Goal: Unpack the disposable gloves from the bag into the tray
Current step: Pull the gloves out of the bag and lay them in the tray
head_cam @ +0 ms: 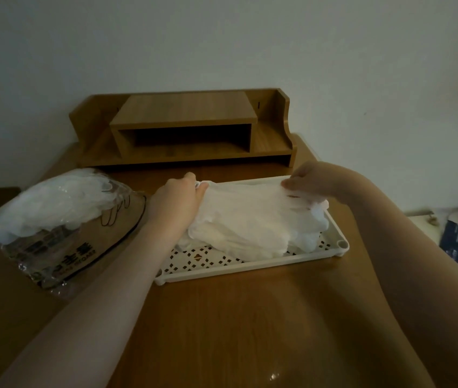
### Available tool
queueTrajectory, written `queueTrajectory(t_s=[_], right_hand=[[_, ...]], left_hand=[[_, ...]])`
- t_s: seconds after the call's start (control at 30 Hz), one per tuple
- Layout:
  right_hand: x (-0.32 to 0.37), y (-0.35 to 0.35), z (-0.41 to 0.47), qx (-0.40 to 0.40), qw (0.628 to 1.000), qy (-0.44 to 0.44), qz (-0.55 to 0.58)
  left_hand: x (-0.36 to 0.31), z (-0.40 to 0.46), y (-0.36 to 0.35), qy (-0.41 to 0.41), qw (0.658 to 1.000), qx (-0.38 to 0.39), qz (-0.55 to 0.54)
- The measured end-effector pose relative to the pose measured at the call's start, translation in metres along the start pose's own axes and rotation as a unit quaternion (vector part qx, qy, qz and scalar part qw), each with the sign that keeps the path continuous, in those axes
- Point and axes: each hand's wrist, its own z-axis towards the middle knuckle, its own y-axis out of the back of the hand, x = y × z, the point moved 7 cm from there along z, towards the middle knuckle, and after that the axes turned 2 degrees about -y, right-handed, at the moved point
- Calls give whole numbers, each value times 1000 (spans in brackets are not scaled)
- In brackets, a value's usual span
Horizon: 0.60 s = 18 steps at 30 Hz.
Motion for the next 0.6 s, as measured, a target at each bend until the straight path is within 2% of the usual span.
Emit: queueTrajectory(t_s=[0.1, 0.23, 0.3, 0.37, 0.4, 0.43, 0.5, 0.6], right_hand=[[-2, -5, 16, -24, 999, -20, -26], [0, -11, 24, -85, 993, 1, -86], [8, -14, 18, -102, 989, 37, -97], [21, -14, 7, -158, 979, 98, -83], [31, -15, -1, -189, 970, 139, -71], [42, -22, -8, -199, 961, 180, -64], [59, -48, -15, -150, 957, 242, -58], [48, -91, -4, -55, 969, 196, -141]], left_hand=[[3, 5, -5, 14, 1000, 1, 24], [1, 6, -7, 26, 999, -15, 15], [-5, 2, 0, -23, 998, -61, 23], [-24, -6, 12, -110, 986, -123, 29], [-36, -9, 14, -152, 981, -121, 10], [-49, -11, 12, -189, 977, -97, -16], [-69, -14, -4, -230, 971, -25, -66], [-67, -13, -42, -210, 969, 109, -73]])
